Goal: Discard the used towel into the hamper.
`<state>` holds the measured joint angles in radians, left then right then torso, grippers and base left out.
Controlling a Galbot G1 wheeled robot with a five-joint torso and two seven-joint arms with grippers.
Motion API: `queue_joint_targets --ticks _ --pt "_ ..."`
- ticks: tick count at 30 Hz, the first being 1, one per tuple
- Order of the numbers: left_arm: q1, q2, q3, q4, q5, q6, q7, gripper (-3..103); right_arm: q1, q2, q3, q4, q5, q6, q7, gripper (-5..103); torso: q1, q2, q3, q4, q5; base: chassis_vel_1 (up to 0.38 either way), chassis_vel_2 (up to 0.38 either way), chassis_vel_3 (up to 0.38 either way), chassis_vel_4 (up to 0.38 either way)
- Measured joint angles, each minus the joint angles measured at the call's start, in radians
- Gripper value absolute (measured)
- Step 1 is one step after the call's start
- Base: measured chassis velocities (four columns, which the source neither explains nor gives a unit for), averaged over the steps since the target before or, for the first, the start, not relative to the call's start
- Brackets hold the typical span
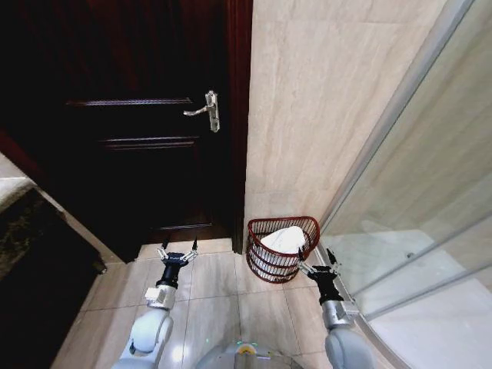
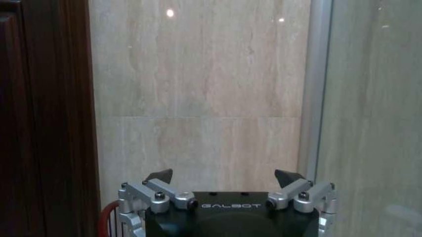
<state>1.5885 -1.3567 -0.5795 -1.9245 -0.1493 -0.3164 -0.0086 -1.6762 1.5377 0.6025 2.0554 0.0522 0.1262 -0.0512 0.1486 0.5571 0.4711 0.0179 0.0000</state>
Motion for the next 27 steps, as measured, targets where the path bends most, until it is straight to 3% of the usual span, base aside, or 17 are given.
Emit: queue_joint_targets --ticks 27 --pt "0.014 -0.009 -0.011 -0.006 0.009 -0.018 0.002 100 -0.049 -0.011 0.005 0.017 0.011 0.028 0.000 100 -0.043 -0.113 -0.070 0.0001 0.0000 0.020 -0.061 -0.060 0.024"
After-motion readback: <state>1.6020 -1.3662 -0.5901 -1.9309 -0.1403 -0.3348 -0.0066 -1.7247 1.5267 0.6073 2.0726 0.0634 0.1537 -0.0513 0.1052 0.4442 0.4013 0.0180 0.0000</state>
